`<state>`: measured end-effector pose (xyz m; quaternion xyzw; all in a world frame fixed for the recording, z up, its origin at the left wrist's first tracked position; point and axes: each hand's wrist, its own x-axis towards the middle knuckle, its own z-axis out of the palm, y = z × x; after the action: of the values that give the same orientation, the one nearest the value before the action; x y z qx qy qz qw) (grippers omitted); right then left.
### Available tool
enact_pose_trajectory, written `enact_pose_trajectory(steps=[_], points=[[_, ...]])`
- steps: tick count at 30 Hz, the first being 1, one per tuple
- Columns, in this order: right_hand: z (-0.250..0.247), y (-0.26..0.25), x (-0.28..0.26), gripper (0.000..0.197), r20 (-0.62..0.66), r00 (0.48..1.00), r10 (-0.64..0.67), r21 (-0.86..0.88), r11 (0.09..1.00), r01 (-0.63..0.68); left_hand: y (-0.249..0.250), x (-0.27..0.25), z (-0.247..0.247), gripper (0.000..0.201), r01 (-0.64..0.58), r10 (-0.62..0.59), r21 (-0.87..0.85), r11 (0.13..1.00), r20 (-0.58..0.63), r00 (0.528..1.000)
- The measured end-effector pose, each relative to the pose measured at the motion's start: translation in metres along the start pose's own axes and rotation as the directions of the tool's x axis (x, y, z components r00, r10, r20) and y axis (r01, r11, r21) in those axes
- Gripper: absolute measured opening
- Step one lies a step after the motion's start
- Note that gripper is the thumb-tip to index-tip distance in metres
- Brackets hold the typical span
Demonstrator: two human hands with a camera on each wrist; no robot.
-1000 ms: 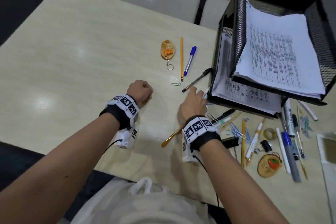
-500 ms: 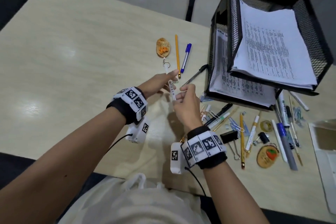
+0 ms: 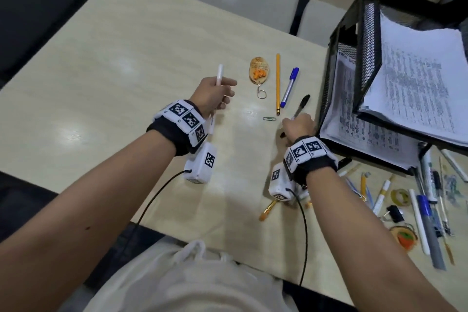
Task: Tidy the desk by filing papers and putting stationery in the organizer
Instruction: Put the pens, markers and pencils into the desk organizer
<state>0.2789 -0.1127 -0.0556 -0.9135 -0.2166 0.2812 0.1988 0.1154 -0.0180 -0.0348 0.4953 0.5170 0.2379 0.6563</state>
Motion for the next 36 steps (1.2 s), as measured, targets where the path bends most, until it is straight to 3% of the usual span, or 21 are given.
enact_pose_trajectory(steps=[4, 6, 9, 11, 15, 18, 20, 23, 26, 28, 31, 36], points=[[-0.007, 0.001, -0.031, 0.028, 0.014, 0.987, -0.158, 0.177, 0.972, 0.153, -0.001, 0.001, 0.014, 0.021, 0.210, -0.179, -0.163, 0.964, 0.189, 0.966], [-0.009, -0.001, -0.052, 0.020, 0.097, 0.956, -0.275, 0.227, 0.942, 0.248, -0.001, 0.003, 0.025, 0.030, 0.256, -0.197, -0.191, 0.948, 0.283, 0.939], [-0.011, -0.001, -0.067, 0.023, 0.254, 0.870, -0.423, 0.292, 0.891, 0.348, 0.006, 0.003, 0.037, 0.035, 0.260, -0.141, -0.267, 0.928, 0.395, 0.908], [-0.016, -0.002, -0.058, 0.023, 0.293, 0.840, -0.456, 0.329, 0.873, 0.359, 0.011, 0.003, 0.037, 0.030, 0.212, -0.096, -0.261, 0.942, 0.396, 0.913], [-0.026, -0.018, 0.000, 0.025, 0.125, 0.942, -0.311, 0.341, 0.905, 0.254, 0.017, 0.008, 0.029, 0.024, 0.106, -0.045, -0.222, 0.969, 0.261, 0.964], [-0.018, -0.039, 0.042, 0.016, 0.014, 0.985, -0.169, 0.148, 0.975, 0.165, 0.011, 0.010, 0.015, 0.024, 0.055, -0.038, -0.095, 0.994, 0.173, 0.984], [-0.010, -0.044, 0.055, 0.031, 0.004, 0.993, -0.116, 0.004, 0.993, 0.116, 0.004, 0.011, 0.006, 0.025, 0.080, -0.068, -0.073, 0.994, 0.147, 0.987], [0.002, -0.042, 0.060, 0.032, 0.026, 0.993, -0.113, -0.081, 0.990, 0.115, 0.001, 0.012, -0.004, 0.021, 0.120, -0.114, -0.060, 0.991, 0.090, 0.989], [0.007, -0.034, 0.056, 0.031, 0.008, 0.996, -0.094, -0.047, 0.994, 0.094, 0.002, 0.012, -0.006, 0.022, 0.157, -0.157, -0.103, 0.982, 0.012, 0.988], [0.002, -0.029, 0.047, 0.027, -0.018, 0.996, -0.086, 0.027, 0.996, 0.087, 0.001, 0.010, -0.002, 0.021, 0.198, -0.196, -0.187, 0.962, 0.031, 0.980], [-0.001, -0.020, 0.018, 0.016, -0.051, 0.976, -0.213, 0.185, 0.958, 0.218, 0.001, 0.011, 0.011, 0.015, 0.225, -0.204, -0.240, 0.944, 0.108, 0.973], [0.012, -0.004, -0.044, 0.016, 0.118, 0.861, -0.495, 0.336, 0.836, 0.435, 0.004, 0.009, 0.037, 0.026, 0.213, -0.148, -0.321, 0.923, 0.215, 0.965]])
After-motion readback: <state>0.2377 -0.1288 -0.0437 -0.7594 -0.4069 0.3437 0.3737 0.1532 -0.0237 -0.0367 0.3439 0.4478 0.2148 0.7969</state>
